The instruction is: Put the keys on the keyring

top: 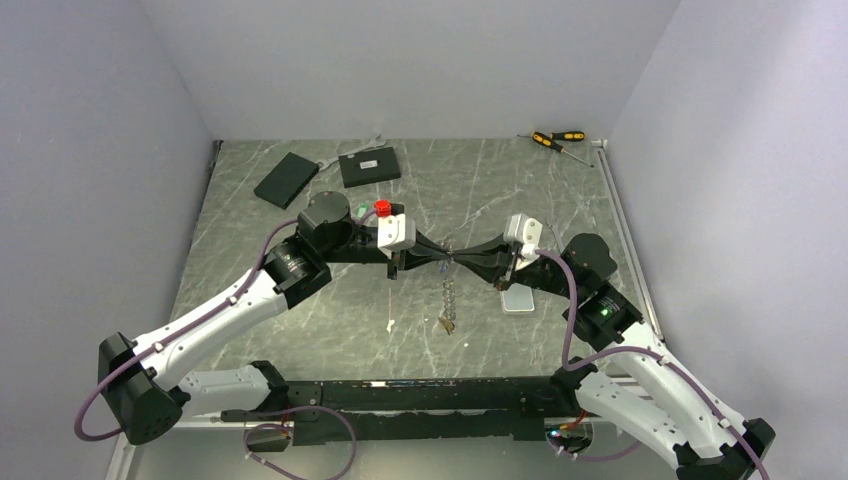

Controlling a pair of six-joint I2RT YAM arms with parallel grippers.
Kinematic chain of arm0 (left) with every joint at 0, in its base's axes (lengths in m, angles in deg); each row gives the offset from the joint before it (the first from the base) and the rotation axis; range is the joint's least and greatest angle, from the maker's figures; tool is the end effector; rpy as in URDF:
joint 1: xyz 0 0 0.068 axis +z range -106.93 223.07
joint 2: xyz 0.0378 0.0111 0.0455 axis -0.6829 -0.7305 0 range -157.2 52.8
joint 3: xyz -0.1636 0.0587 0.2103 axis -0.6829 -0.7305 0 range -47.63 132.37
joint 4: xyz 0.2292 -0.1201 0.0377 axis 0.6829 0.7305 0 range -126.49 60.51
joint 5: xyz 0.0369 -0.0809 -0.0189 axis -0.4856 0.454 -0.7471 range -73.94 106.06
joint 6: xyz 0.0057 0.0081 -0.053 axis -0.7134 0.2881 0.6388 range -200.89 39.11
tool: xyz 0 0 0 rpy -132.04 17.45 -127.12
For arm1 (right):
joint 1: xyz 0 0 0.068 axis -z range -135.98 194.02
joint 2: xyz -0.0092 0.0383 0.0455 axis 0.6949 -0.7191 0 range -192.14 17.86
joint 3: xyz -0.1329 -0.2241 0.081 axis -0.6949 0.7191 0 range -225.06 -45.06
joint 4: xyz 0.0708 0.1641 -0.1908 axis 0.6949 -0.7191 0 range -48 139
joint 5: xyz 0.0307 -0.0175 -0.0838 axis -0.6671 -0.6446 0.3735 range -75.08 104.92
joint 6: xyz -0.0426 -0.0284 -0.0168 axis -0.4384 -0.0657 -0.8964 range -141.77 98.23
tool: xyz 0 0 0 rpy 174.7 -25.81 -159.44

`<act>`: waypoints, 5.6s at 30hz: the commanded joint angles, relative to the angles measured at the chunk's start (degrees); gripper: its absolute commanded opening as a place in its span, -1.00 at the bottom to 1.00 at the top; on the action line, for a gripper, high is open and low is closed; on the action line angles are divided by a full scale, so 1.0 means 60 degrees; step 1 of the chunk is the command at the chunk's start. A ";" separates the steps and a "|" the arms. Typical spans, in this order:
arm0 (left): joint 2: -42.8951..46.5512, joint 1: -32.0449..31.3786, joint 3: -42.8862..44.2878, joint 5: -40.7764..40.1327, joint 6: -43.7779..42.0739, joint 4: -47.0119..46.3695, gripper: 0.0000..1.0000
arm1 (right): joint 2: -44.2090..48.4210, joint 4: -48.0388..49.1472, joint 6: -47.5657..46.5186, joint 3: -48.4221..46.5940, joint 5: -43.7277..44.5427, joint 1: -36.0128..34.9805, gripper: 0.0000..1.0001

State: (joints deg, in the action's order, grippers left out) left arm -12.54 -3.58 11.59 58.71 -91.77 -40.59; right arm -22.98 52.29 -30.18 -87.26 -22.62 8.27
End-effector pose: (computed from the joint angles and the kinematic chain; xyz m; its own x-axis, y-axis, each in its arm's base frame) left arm 0.1609 -0.2057 0.3835 0.1648 0.0276 -0.9859 0.9862 0.0076 0.1651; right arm 0.1218 0.1144 0.3603 0.2048 0.0045 -0.9788 -0.9362 0.2927 -0.1945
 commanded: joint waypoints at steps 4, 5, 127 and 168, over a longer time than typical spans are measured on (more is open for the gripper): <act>-0.0165 -0.0036 0.0168 0.0058 -0.0082 -0.0400 -1.00 | -0.0005 0.0302 -0.0052 -0.0405 -0.0367 -0.0103 -1.00; -0.0169 -0.0025 0.0188 -0.0006 -0.0102 -0.0331 -0.86 | 0.0006 0.0234 -0.0088 -0.0401 -0.0365 -0.0101 -1.00; -0.9411 0.3746 0.6985 -0.9865 0.7700 0.8357 -1.00 | 0.2812 -0.0922 -0.2891 0.1551 0.2258 -0.0575 -1.00; -0.2305 0.3231 0.1770 -0.5264 1.2582 0.3373 -1.00 | 0.0237 0.1127 -0.3334 0.1434 0.4240 -0.2558 -1.00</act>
State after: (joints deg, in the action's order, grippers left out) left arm -30.77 17.27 24.57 25.45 -20.08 -14.60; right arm -20.40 52.38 -47.77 -75.02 -2.73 -3.44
